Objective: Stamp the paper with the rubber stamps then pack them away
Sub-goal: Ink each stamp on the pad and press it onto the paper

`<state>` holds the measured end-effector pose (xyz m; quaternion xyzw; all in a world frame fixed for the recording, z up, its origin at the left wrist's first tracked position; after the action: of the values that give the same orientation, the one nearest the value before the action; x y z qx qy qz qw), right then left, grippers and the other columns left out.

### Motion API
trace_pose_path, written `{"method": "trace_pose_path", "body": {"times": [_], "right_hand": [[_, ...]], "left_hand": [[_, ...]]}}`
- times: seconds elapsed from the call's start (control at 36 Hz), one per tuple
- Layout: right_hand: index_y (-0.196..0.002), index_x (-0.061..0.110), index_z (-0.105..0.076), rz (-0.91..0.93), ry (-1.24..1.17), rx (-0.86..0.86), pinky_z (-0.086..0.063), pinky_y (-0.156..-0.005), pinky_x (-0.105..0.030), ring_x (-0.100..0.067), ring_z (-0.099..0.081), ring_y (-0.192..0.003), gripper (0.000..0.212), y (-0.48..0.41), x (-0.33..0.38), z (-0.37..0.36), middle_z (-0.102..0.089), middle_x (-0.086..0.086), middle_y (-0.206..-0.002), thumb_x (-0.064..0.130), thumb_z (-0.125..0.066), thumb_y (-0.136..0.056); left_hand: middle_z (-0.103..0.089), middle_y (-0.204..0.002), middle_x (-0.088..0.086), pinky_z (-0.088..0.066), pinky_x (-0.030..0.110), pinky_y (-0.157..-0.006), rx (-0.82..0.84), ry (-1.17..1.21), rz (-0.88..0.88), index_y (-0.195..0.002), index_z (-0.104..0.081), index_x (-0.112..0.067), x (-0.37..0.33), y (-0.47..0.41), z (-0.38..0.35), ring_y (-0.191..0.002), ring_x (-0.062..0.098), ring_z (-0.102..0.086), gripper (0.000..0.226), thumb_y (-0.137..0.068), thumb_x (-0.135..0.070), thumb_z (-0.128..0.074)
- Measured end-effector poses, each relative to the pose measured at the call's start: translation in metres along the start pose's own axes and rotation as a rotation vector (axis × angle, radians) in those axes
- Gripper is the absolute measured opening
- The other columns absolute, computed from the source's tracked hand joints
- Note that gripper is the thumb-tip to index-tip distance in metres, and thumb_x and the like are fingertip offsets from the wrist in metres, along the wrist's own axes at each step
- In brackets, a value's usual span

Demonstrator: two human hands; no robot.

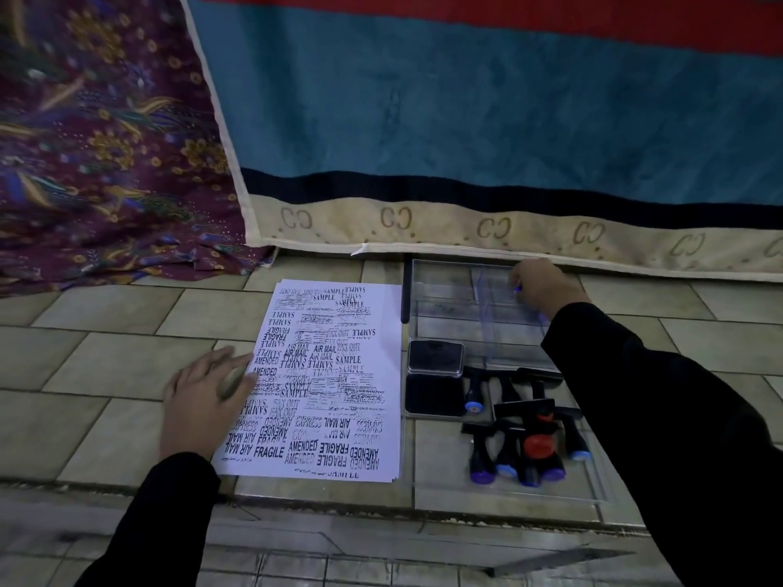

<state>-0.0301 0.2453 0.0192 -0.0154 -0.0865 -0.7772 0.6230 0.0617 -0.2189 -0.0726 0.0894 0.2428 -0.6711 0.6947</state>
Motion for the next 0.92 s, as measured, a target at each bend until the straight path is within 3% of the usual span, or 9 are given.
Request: {"method": "trace_pose_path", "body": {"times": [0.25,0.39,0.47,0.53,0.64,0.78,0.92], "right_hand": [[-0.110,0.009,-0.062,0.027,0.091,-0.113,-0.048,-0.087,-0.039,-0.035,-0.057,-0.106,0.024,0.009,0.005,0.007,-0.058,-0.018,-0.117,0.006,-0.057,-0.087],[-0.112,0.007,-0.061,0.080,-0.162,-0.325,-0.048,-0.079,-0.037,-0.035,-0.058,-0.098,0.025,0.022,0.005,0.018,-0.064,-0.020,-0.106,0.010,-0.059,-0.088],[-0.112,0.009,-0.062,0.133,-0.452,-0.434,-0.047,-0.069,-0.025,-0.025,-0.063,-0.082,0.028,0.049,0.014,0.020,-0.066,-0.010,-0.090,0.011,-0.066,-0.084],[-0.110,0.017,-0.062,0.122,-0.673,-0.400,-0.049,-0.062,-0.021,-0.013,-0.064,-0.071,0.025,0.071,0.022,0.017,-0.064,0.000,-0.082,0.015,-0.066,-0.086],[-0.098,0.016,-0.064,0.175,-0.950,-0.162,-0.058,-0.074,-0.043,-0.019,-0.071,-0.071,0.010,0.114,0.040,-0.001,-0.069,-0.006,-0.087,0.011,-0.059,-0.091],[-0.091,0.020,-0.065,0.222,-1.034,-0.035,-0.057,-0.076,-0.031,-0.015,-0.071,-0.078,0.014,0.149,0.053,-0.021,-0.070,-0.004,-0.096,0.007,-0.060,-0.089],[-0.086,0.025,-0.066,0.284,-0.896,-0.136,-0.049,-0.069,-0.011,-0.002,-0.064,-0.074,0.018,0.161,0.062,-0.030,-0.066,0.001,-0.089,0.007,-0.067,-0.084]], "left_hand": [[-0.057,-0.134,-0.006,-0.021,0.040,-0.111,-0.013,0.014,-0.006,-0.116,-0.069,-0.034,0.002,0.000,-0.001,-0.129,0.018,-0.045,0.049,-0.079,-0.057,-0.045],[-0.057,-0.135,-0.007,-0.022,0.041,-0.111,-0.013,0.017,-0.004,-0.116,-0.068,-0.034,0.002,-0.001,-0.002,-0.130,0.018,-0.044,0.048,-0.080,-0.057,-0.046],[-0.057,-0.135,-0.005,-0.022,0.043,-0.112,-0.015,0.015,-0.011,-0.117,-0.068,-0.033,0.001,0.000,-0.001,-0.130,0.019,-0.044,0.053,-0.079,-0.059,-0.043],[-0.056,-0.135,-0.006,-0.022,0.043,-0.113,-0.013,0.010,-0.008,-0.117,-0.068,-0.034,0.001,0.000,-0.001,-0.130,0.019,-0.044,0.055,-0.078,-0.061,-0.040],[-0.056,-0.137,-0.006,-0.022,0.043,-0.113,-0.003,-0.003,-0.012,-0.119,-0.068,-0.034,0.002,0.000,-0.002,-0.131,0.019,-0.044,0.054,-0.079,-0.060,-0.042],[-0.057,-0.136,-0.005,-0.022,0.042,-0.112,-0.010,-0.006,-0.019,-0.118,-0.068,-0.033,0.003,0.000,-0.003,-0.129,0.021,-0.045,0.051,-0.080,-0.057,-0.044],[-0.057,-0.135,-0.004,-0.023,0.043,-0.111,-0.014,-0.002,-0.025,-0.117,-0.068,-0.033,0.005,0.000,-0.004,-0.128,0.022,-0.046,0.051,-0.080,-0.058,-0.043]]}}
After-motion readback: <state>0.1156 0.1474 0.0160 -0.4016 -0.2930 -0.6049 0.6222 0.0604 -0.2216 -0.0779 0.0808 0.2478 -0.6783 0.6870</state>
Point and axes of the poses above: each hand's wrist, its own y-axis away from the middle knuckle, its own z-axis out of the back of the hand, x = y × z, the point moved 1 cm from there along -y, towards the middle knuckle
